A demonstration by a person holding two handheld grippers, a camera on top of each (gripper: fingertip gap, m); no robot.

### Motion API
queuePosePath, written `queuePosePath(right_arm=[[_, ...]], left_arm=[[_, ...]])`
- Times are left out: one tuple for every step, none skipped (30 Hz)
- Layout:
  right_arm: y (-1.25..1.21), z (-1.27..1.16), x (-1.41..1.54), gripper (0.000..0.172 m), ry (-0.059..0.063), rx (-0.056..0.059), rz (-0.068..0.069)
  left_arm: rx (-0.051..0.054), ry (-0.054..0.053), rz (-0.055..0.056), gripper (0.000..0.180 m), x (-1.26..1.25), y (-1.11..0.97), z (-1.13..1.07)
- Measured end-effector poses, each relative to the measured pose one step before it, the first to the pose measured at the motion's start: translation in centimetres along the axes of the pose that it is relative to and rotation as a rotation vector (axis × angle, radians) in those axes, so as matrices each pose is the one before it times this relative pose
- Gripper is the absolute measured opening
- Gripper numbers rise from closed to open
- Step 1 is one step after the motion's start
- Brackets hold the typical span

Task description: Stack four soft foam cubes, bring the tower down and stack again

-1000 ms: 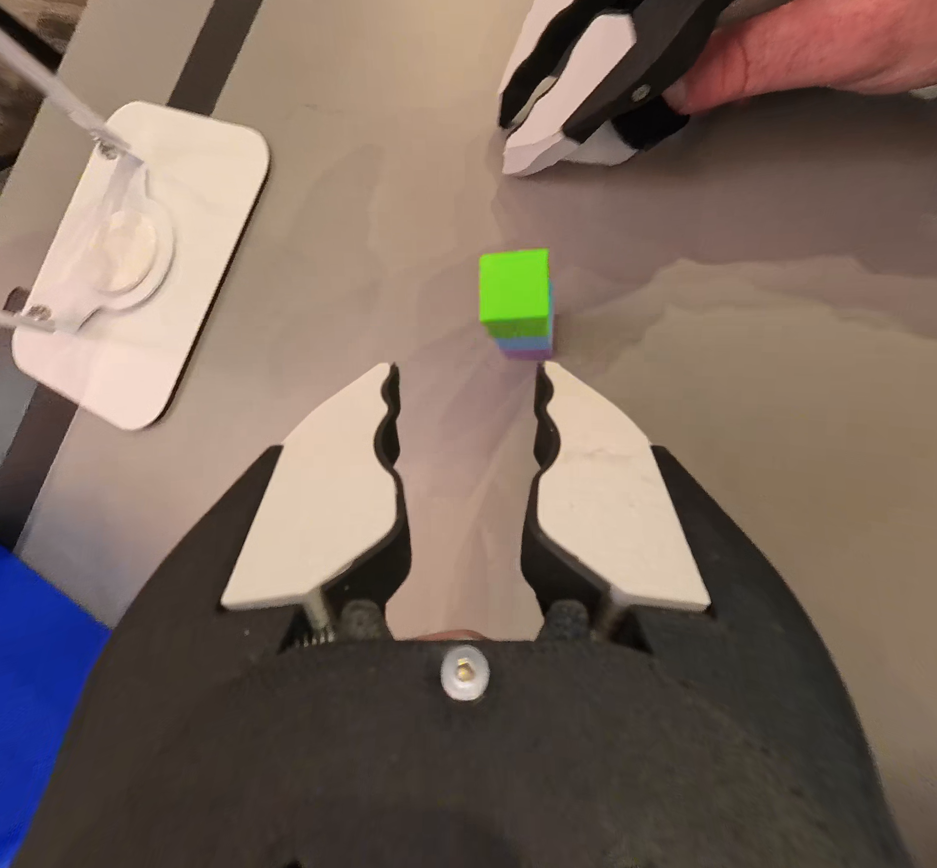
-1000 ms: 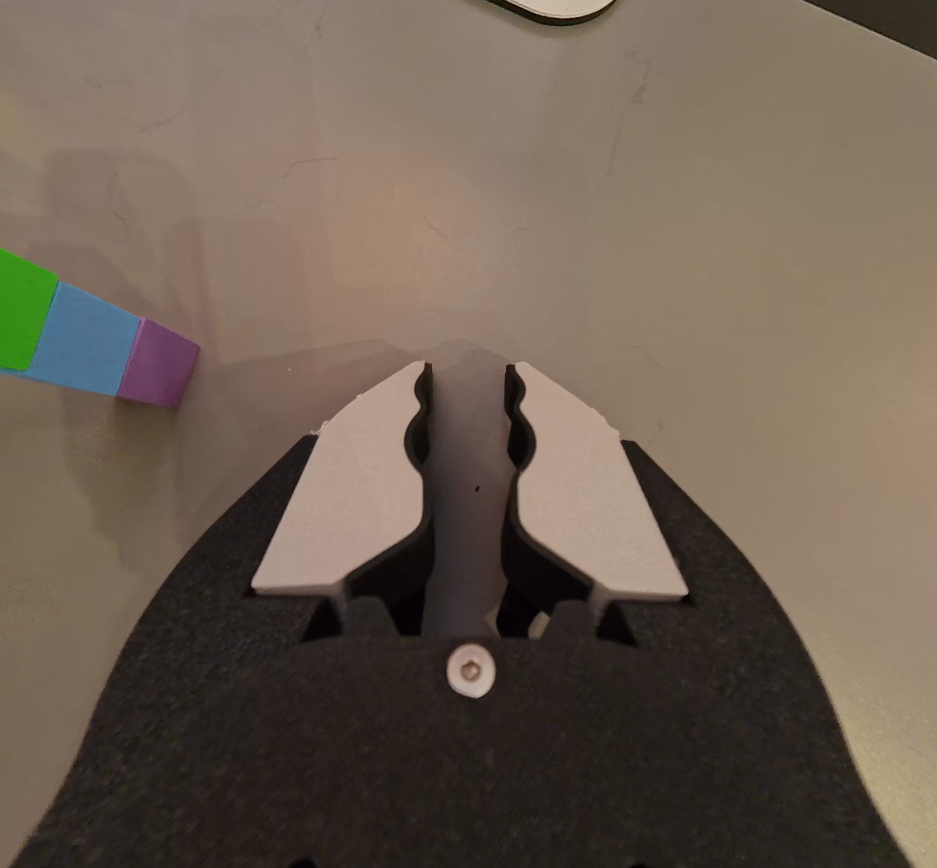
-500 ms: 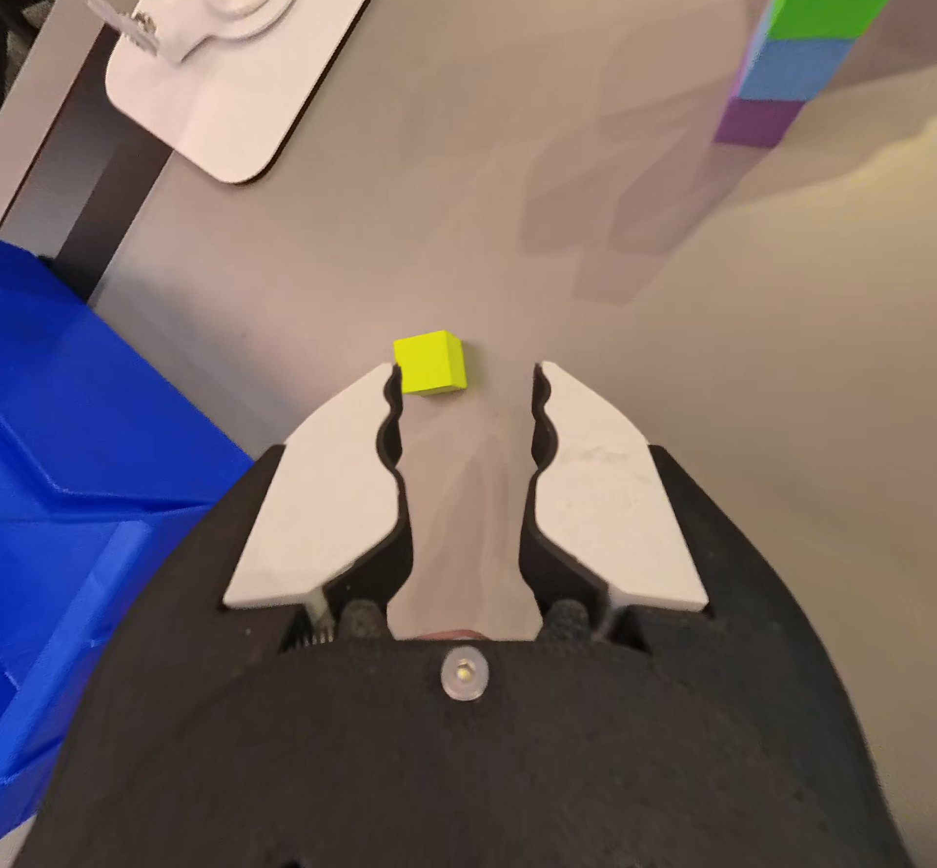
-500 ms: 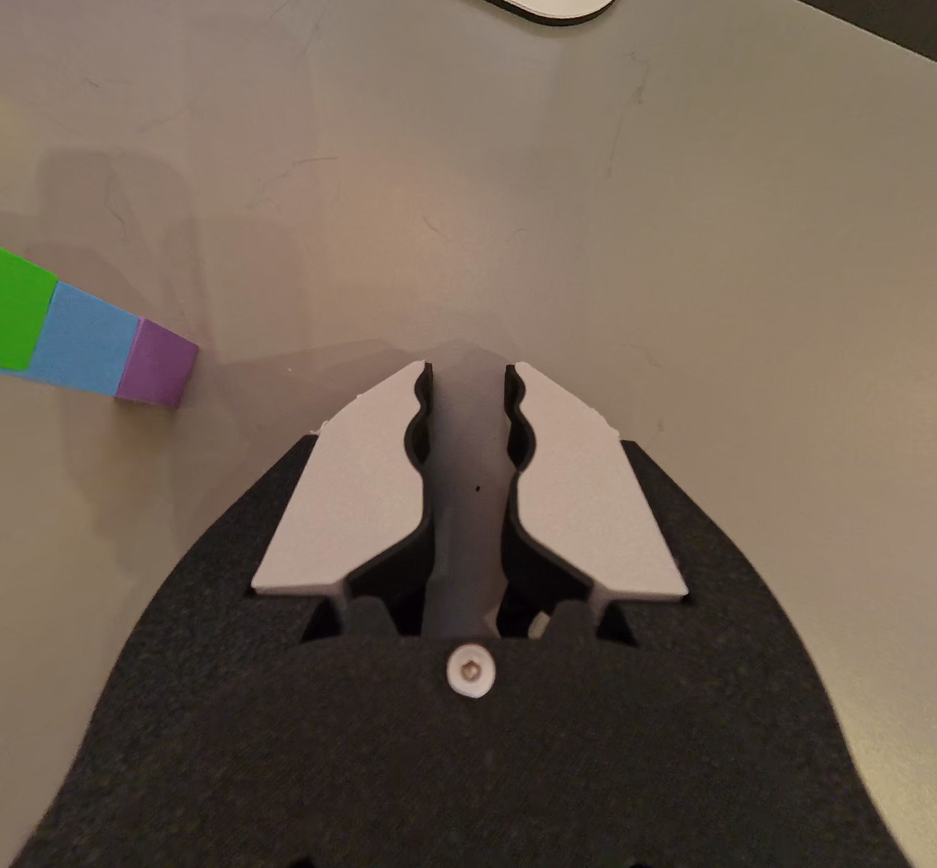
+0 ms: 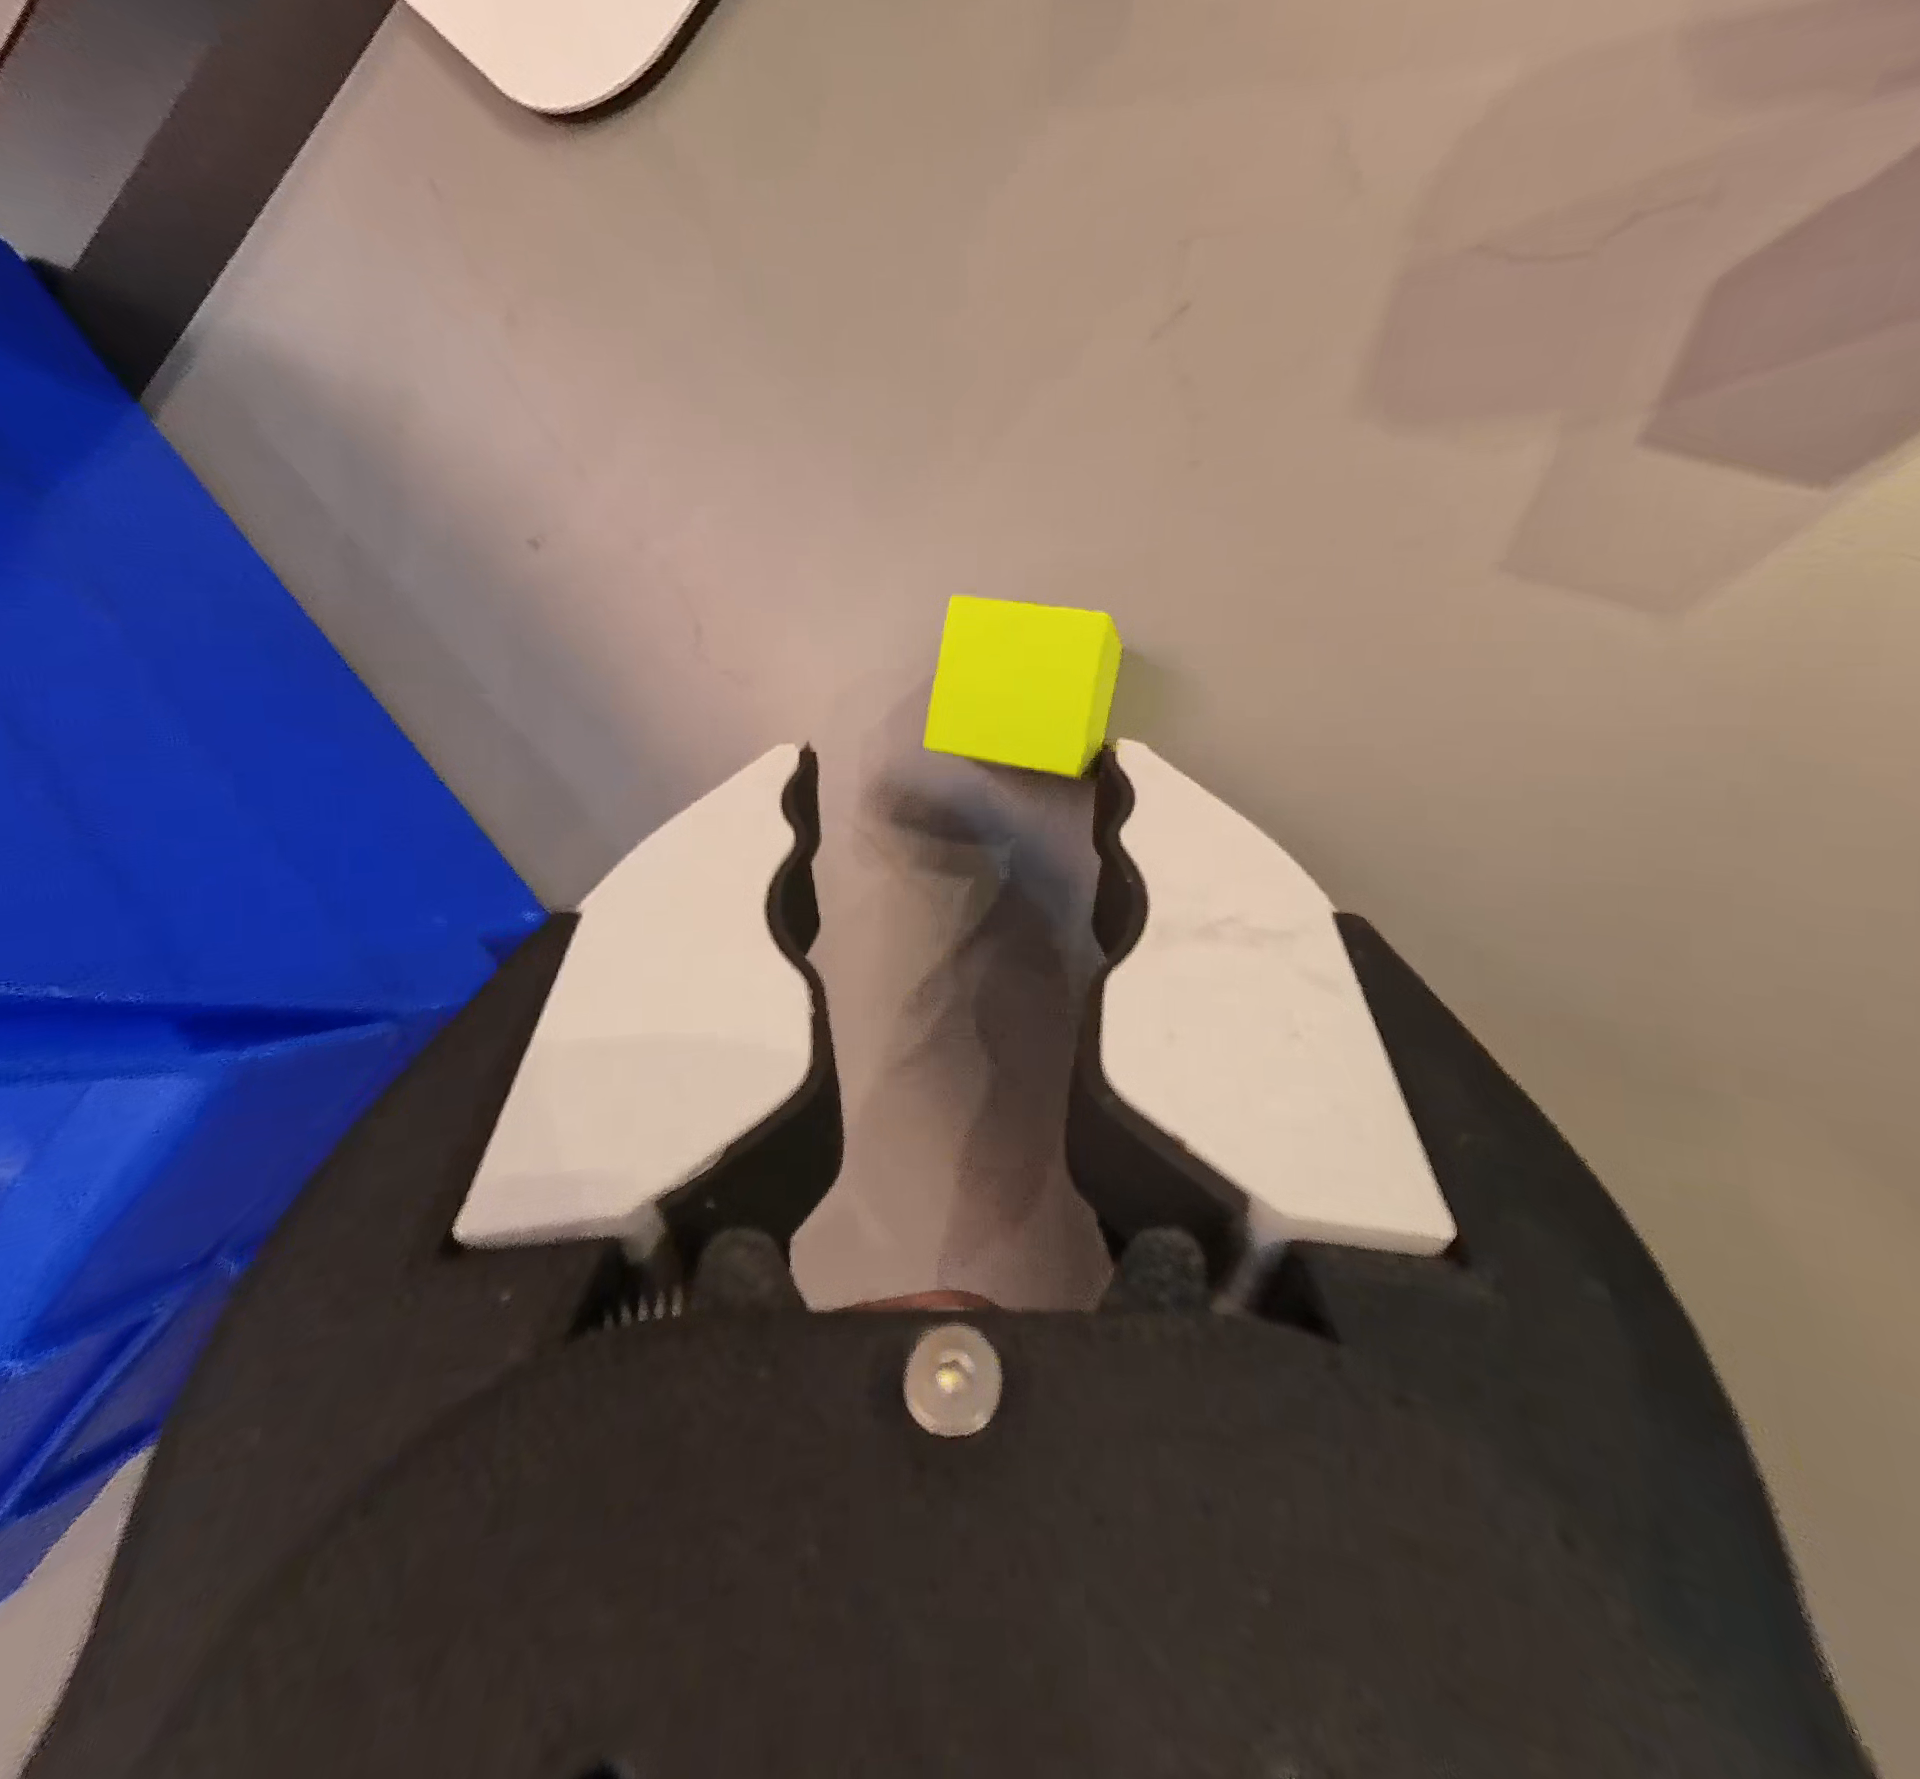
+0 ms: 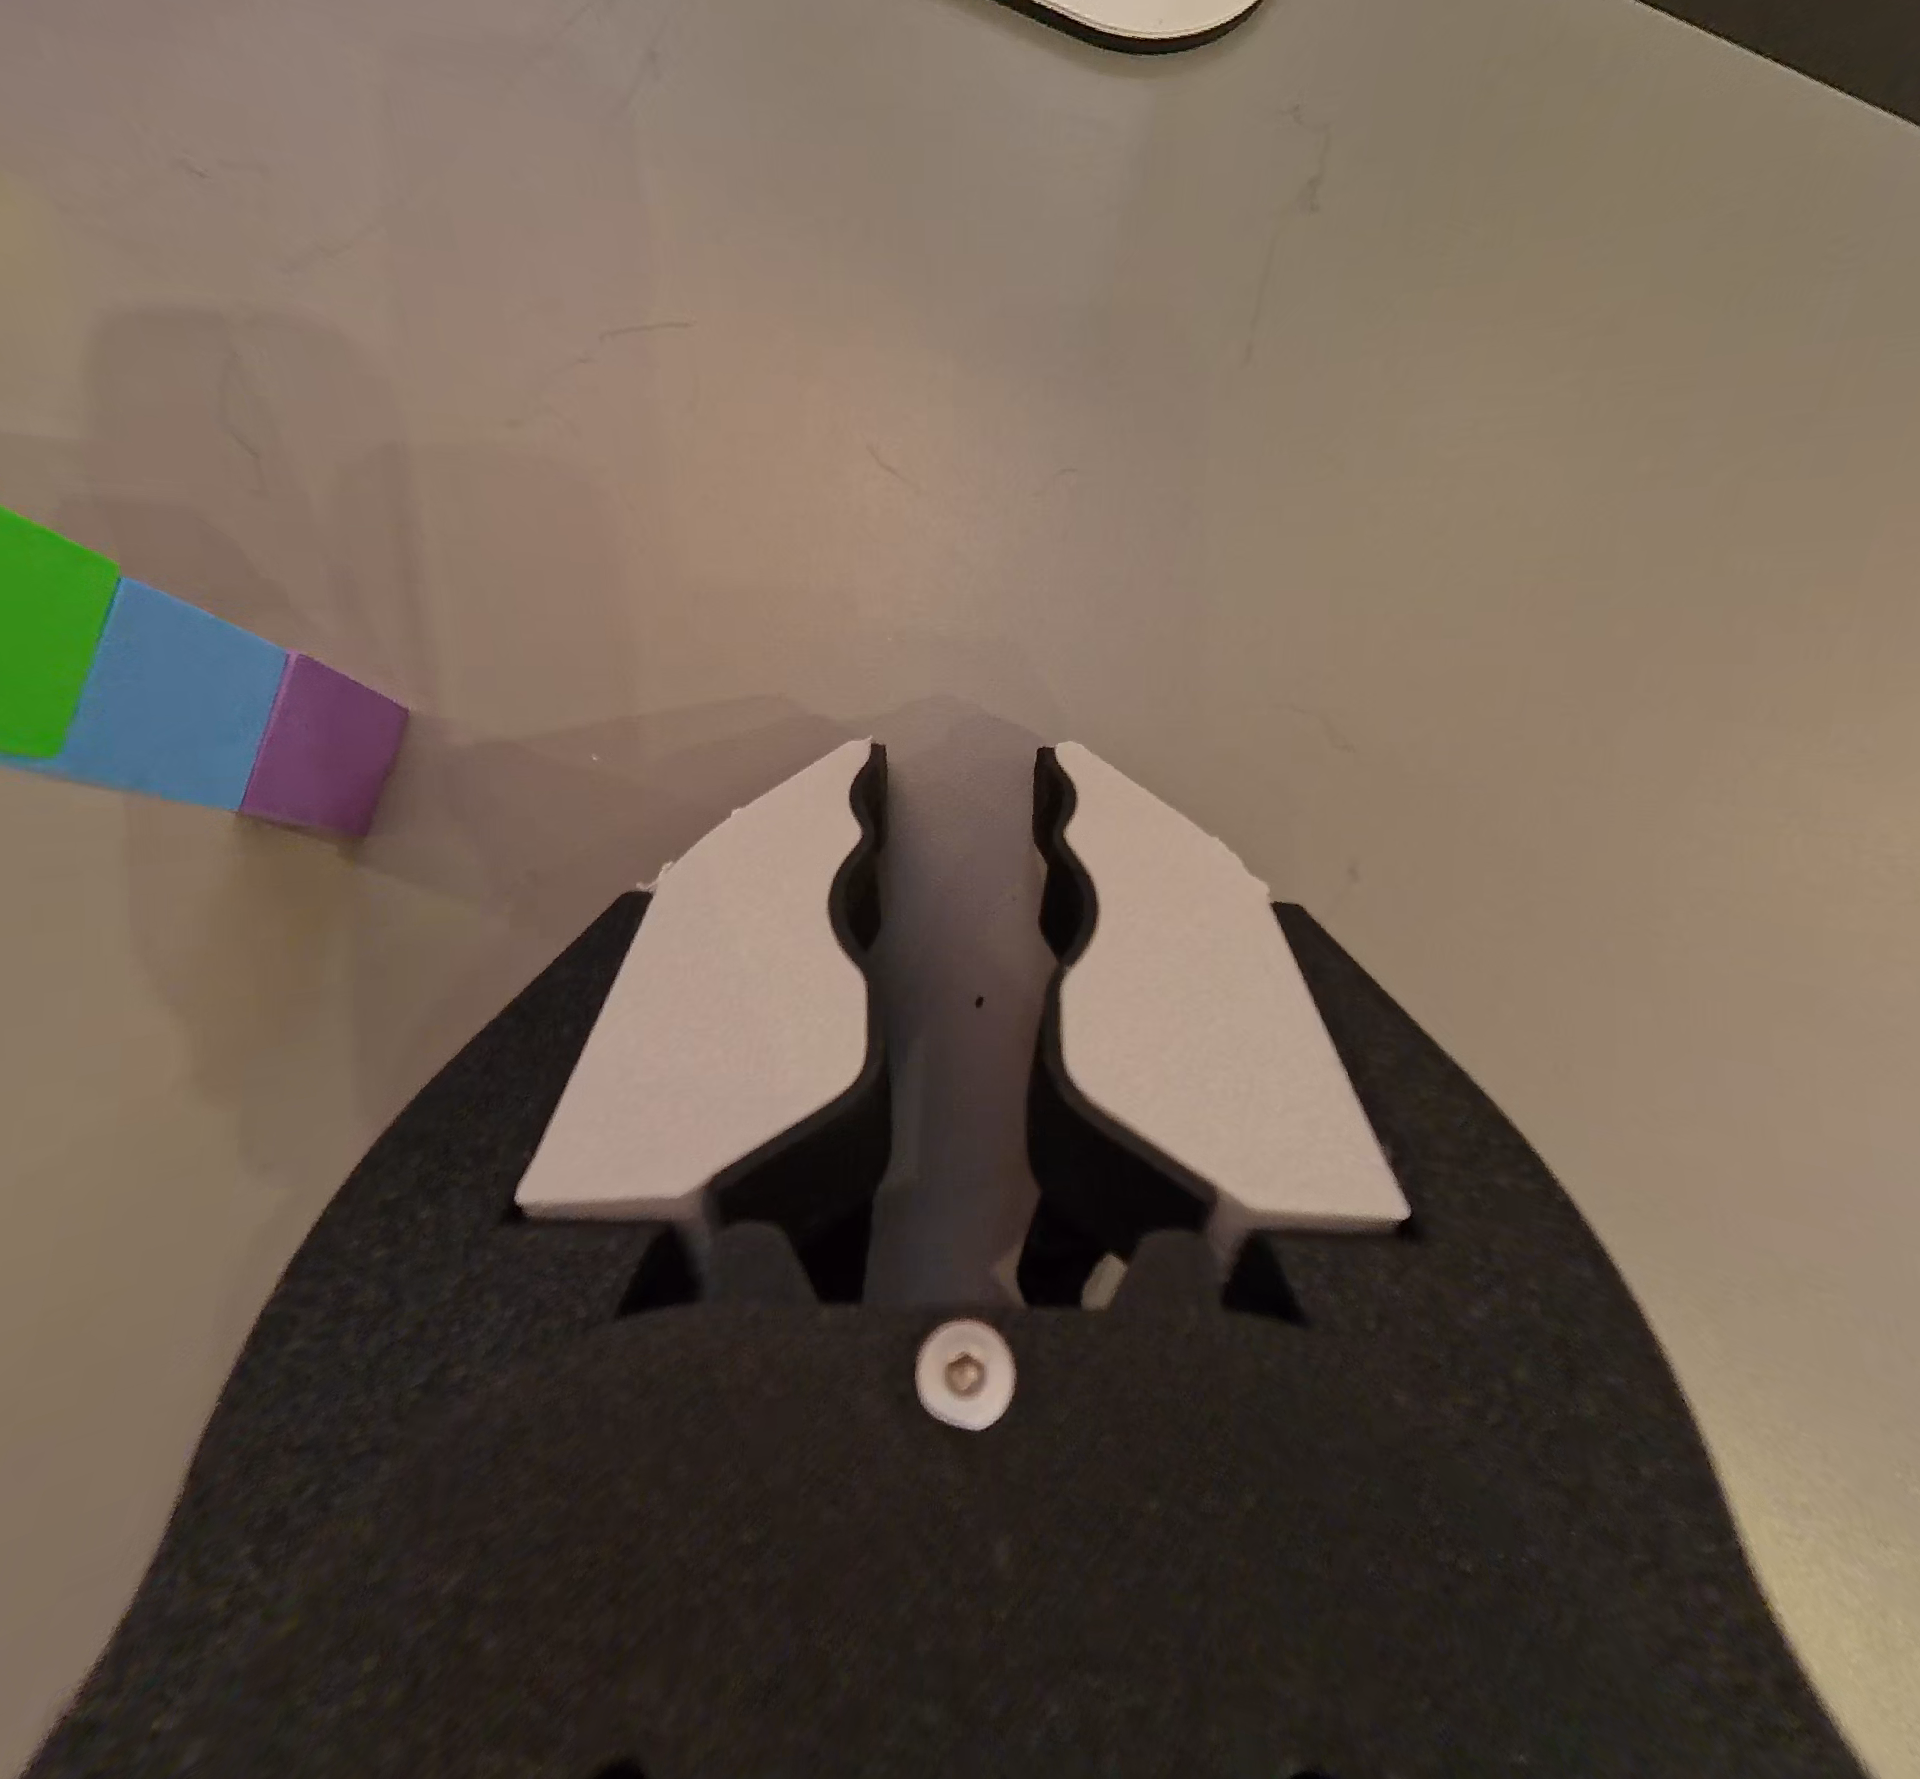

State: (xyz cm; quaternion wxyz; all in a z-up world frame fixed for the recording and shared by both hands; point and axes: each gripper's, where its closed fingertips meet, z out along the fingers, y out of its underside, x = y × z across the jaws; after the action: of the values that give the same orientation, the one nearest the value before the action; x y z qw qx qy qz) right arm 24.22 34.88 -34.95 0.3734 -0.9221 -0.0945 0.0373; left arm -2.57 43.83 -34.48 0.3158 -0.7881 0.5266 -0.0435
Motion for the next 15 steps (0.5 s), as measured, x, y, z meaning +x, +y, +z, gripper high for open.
queuePosePath(right_arm=[[0.000, 0.000, -0.004, 0.027, -0.0003, 0.0000, 0.0001], [0.001, -0.001, 0.008, 0.027, -0.0002, 0.0000, -0.0001], [0.000, 0.000, 0.000, 0.027, 0.0000, 0.0000, -0.0001], [0.001, 0.000, -0.002, 0.027, -0.0001, -0.0001, 0.0000], [0.000, 0.000, 0.000, 0.027, 0.0000, 0.0000, 0.0000], [-0.003, 0.002, -0.003, 0.027, 0.0003, 0.0001, -0.0005], [-0.001, 0.001, 0.005, 0.027, 0.0002, 0.0001, -0.0002], [0.000, 0.000, -0.001, 0.027, 0.0000, 0.0000, 0.0001], [-0.001, 0.001, 0.002, 0.027, 0.0001, 0.0001, -0.0001], [0.004, -0.004, -0.008, 0.027, 0.0002, 0.0002, -0.0002], [0.000, 0.000, 0.001, 0.027, 0.0000, 0.0000, 0.0000], [-0.003, 0.004, 0.007, 0.027, -0.0002, -0.0002, 0.0002], [0.001, -0.001, -0.003, 0.027, -0.0002, -0.0001, 0.0001], [0.001, 0.000, -0.002, 0.027, -0.0001, -0.0001, 0.0001], [0.002, -0.002, 0.006, 0.027, -0.0003, 0.0000, 0.0000]], left_arm=[[0.0086, -0.0008, -0.0023, 0.049, -0.062, -0.127, 0.081], [0.0003, 0.0039, -0.0005, 0.047, 0.016, -0.047, 0.083], [0.0007, 0.0022, 0.0001, 0.046, -0.002, -0.068, 0.069], [-0.0008, 0.0006, 0.0000, 0.045, -0.019, -0.056, 0.062], [-0.0010, 0.0013, 0.0018, 0.045, -0.001, -0.076, 0.069], [-0.0010, 0.0029, 0.0052, 0.044, 0.041, -0.096, 0.055], [-0.0012, 0.0030, 0.0066, 0.043, 0.055, -0.091, 0.057], [-0.0010, -0.0021, 0.0070, 0.043, -0.013, -0.090, 0.042], [0.0004, 0.0002, 0.0083, 0.045, 0.023, -0.123, 0.031], [0.0020, 0.0053, 0.0074, 0.047, 0.091, -0.135, 0.038], [0.0024, 0.0123, 0.0059, 0.048, 0.181, -0.130, 0.049], [-0.0010, 0.0074, 0.0024, 0.048, 0.069, -0.058, 0.031], [-0.0019, 0.0043, -0.0001, 0.047, -0.006, -0.009, 0.029], [0.0008, 0.0069, -0.0016, 0.045, 0.039, -0.025, 0.035], [0.0029, 0.0122, -0.0040, 0.040, 0.119, -0.018, 0.052]])
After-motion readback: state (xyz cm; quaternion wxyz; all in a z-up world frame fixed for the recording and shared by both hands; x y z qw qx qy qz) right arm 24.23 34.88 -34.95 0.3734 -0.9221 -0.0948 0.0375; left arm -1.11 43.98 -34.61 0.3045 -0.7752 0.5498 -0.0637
